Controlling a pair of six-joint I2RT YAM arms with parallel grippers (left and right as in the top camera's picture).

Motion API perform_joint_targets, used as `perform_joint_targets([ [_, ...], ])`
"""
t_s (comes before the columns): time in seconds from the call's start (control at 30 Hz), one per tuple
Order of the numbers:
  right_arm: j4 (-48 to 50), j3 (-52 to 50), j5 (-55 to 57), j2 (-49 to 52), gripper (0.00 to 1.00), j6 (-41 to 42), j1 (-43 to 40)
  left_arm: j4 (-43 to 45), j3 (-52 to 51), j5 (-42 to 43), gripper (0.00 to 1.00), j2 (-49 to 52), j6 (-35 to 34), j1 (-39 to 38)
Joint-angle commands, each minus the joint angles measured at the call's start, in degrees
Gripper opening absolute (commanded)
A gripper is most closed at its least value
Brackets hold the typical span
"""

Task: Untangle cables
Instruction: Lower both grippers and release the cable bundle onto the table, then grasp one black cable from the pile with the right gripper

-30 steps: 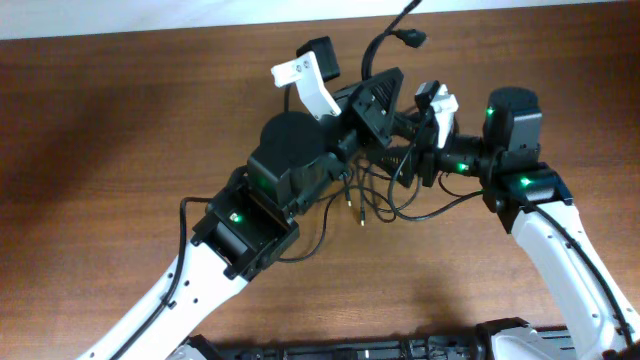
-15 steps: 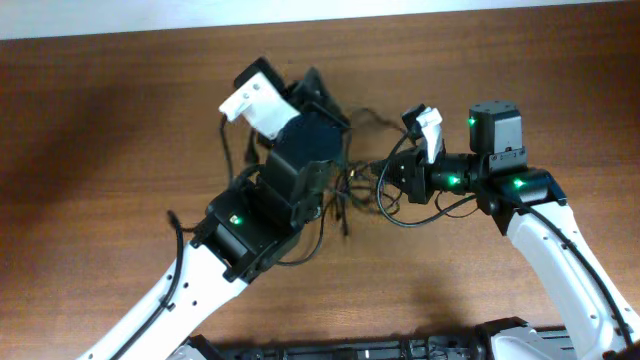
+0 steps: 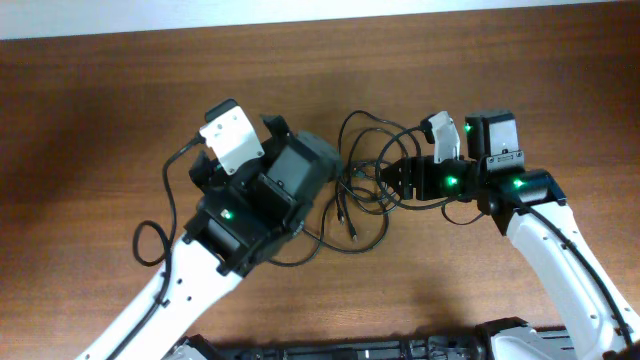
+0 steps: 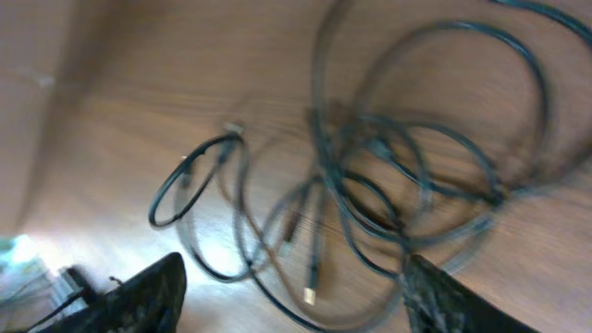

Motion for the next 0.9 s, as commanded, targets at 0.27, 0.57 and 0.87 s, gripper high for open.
perform_joint_targets([
  [0.27, -1.86, 0.42, 18.80, 3.13, 0.84, 20.13, 0.31, -1.53, 0.24, 22.58, 0.99, 9.53, 17.64, 6.40],
  [0.57, 3.21, 0.44, 14.14, 10.93, 0.84, 20.31, 0.31, 5.44, 0.26, 61.75, 0.99, 7.93, 51.71, 17.77],
  [0.87, 8.85, 0.44, 14.84, 11.30, 0.84, 23.71, 0.31, 3.23, 0.26, 82.75, 0.99, 3.58, 64.59, 37.40],
])
